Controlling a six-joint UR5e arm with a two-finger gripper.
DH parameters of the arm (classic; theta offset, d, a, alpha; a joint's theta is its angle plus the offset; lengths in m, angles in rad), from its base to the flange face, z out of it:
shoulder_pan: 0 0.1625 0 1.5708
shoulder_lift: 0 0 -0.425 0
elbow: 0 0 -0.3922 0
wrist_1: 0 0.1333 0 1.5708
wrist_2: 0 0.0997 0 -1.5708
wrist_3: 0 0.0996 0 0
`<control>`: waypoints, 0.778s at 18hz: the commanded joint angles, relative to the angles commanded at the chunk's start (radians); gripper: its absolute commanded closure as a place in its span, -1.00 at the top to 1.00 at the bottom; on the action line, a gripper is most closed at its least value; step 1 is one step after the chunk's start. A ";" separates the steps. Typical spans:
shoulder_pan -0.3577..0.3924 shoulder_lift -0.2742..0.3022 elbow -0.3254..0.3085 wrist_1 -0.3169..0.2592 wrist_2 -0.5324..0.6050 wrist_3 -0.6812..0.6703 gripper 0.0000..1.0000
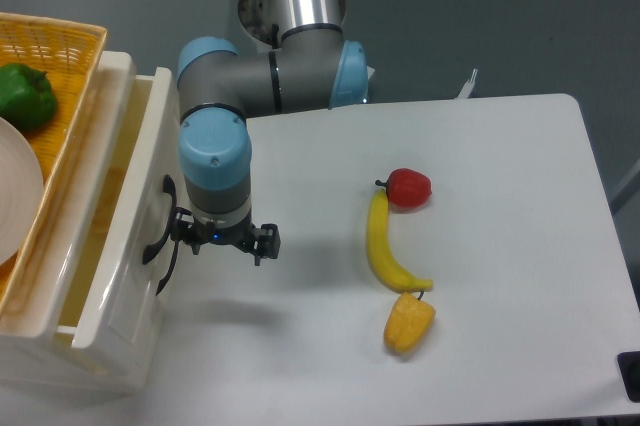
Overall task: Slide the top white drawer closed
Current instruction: 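Push the drawer front with the gripper into the cabinet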
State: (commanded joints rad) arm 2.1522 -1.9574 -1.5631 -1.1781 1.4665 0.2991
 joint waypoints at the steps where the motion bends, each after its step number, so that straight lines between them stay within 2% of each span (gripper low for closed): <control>1: -0.005 -0.002 0.000 0.000 0.000 0.000 1.00; 14: -0.040 -0.003 0.002 0.000 0.000 0.002 1.00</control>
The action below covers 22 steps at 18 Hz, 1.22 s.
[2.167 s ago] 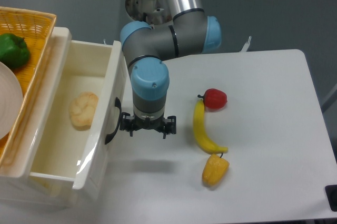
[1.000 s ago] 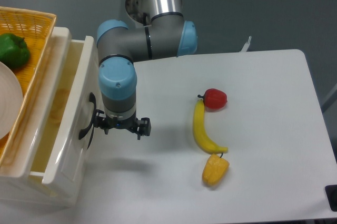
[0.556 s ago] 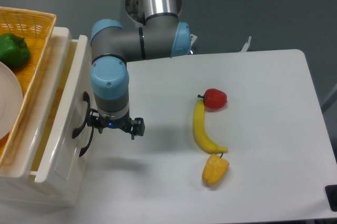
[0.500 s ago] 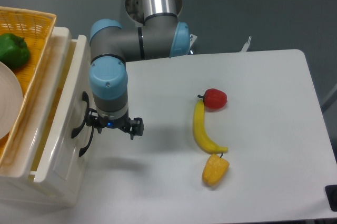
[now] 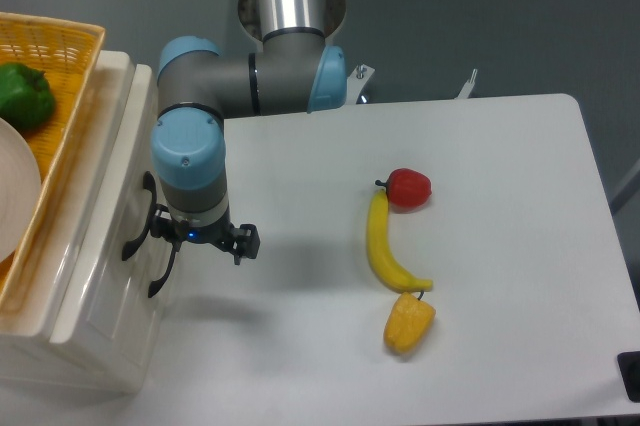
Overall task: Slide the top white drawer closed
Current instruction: 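Push the drawer front with the gripper into the cabinet, then withdraw the gripper from the closed drawer toward the red apple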
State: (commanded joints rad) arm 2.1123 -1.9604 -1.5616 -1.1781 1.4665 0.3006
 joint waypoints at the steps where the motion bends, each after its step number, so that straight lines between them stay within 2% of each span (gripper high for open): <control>1: 0.000 0.002 0.000 0.000 0.000 0.000 1.00; 6: 0.024 0.000 0.008 0.000 0.002 0.012 1.00; 11: 0.104 0.009 0.014 0.002 0.003 0.060 1.00; 22: 0.319 0.012 0.015 0.002 0.005 0.379 1.00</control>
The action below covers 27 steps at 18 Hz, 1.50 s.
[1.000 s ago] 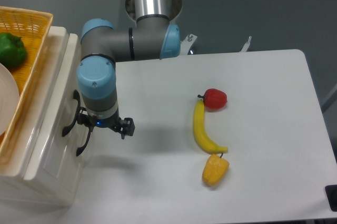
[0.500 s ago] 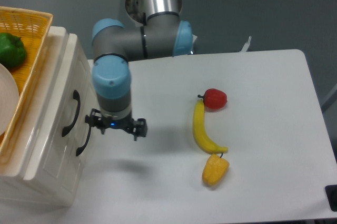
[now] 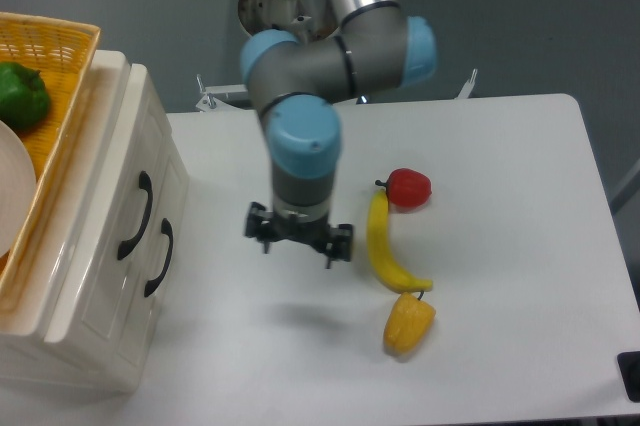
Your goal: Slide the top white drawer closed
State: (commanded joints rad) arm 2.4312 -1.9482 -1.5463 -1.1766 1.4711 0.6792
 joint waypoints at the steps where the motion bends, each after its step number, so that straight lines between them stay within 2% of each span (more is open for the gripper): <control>1: 0.017 0.000 -0.002 0.000 0.000 0.035 1.00; 8: 0.111 -0.005 0.008 0.018 0.031 0.331 1.00; 27: 0.172 -0.021 0.014 0.043 0.041 0.336 1.00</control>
